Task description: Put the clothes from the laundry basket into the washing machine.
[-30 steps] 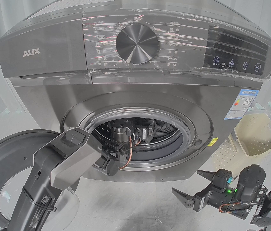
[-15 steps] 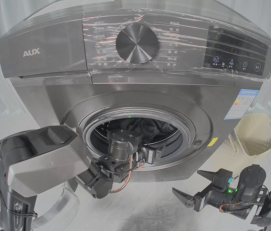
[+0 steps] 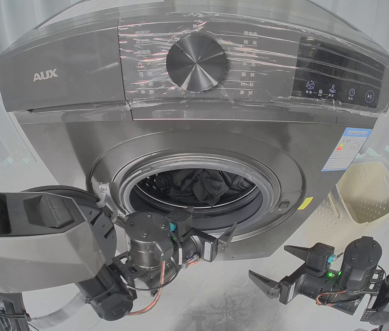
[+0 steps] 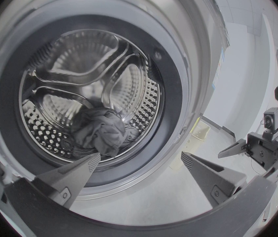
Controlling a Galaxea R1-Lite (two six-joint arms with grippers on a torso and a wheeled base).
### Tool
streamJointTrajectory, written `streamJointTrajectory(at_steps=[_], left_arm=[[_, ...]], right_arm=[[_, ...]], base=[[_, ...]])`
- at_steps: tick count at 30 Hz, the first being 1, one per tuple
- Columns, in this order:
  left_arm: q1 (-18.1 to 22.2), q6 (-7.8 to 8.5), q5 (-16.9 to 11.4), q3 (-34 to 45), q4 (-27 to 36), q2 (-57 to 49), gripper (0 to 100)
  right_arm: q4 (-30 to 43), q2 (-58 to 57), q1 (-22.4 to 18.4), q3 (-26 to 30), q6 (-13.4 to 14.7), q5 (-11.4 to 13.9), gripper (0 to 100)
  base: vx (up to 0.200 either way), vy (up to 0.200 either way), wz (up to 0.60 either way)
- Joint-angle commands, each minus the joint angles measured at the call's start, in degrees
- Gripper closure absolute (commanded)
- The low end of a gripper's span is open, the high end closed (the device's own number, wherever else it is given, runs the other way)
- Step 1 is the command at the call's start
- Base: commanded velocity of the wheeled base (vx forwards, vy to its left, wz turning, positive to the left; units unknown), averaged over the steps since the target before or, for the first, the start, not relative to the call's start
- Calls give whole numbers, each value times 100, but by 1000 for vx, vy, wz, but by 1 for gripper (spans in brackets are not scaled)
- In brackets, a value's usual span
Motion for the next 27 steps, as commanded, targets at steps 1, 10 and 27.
streamJointTrajectory(at_steps=[1,10,27], left_arm=[[-32,-30,162,856,-338,-866,0],[56,-144,162,1972,31,-2220,0],[144,-65,311,2957,181,-3468,0]], right_arm=[[-4,-152,-26,106,15,-32,0],[5,-785,-413,159,-55,-50,0],[1112,-2217,-1028,396,-222,-6,0]], base=[[0,0,0],[0,0,0],[-129,0,0]])
